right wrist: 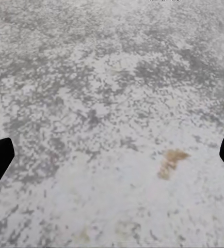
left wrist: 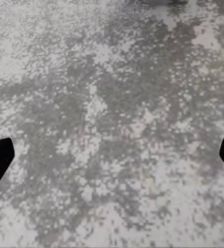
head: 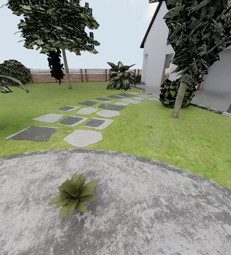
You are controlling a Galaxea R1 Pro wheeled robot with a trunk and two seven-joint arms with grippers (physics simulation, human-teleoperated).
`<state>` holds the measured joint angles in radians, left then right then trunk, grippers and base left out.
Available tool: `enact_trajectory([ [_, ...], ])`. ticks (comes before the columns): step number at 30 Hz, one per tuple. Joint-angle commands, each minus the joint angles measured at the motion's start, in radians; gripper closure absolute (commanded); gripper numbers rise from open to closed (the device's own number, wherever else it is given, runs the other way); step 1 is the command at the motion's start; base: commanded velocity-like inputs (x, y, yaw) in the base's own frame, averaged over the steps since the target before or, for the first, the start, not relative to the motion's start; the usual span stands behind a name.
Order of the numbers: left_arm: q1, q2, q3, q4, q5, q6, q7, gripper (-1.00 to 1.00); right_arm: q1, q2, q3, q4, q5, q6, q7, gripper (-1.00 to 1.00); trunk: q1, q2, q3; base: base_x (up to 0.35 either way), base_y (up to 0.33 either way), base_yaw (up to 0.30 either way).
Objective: Pick up the pesticide atomizer in the garden and spray insectifuge to fully cover both potted plants in the garden.
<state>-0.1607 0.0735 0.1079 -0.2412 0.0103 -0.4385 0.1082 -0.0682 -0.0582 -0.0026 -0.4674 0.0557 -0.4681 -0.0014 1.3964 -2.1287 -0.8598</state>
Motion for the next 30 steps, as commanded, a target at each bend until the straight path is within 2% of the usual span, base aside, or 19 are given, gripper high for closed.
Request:
enact_trajectory([
  [1, 0.0, -0.001, 0.001, 0.0, 0.001, -0.003, 0.001, -1.0, -0.001, 0.0, 0.0, 0.001, 0.006, -0.003, 0.0, -1.0, 0.0, 0.0, -0.001, 0.325, -0.107, -0.266],
  [19, 0.0, 0.0, 0.002, 0.0, 0.0, -0.003, 0.001, -1.0, -0.001, 0.0, 0.0, 0.001, 0.005, -0.003, 0.0, -1.0, 0.0, 0.0, -0.001, 0.301, -0.138, -0.266],
  [30, 0.0, 0.0, 0.002, 0.0, 0.001, -0.003, 0.001, -1.0, -0.001, 0.0, 0.0, 0.001, 0.005, -0.003, 0.0, -1.0, 0.0, 0.0, -0.001, 0.333, -0.02, -0.266],
])
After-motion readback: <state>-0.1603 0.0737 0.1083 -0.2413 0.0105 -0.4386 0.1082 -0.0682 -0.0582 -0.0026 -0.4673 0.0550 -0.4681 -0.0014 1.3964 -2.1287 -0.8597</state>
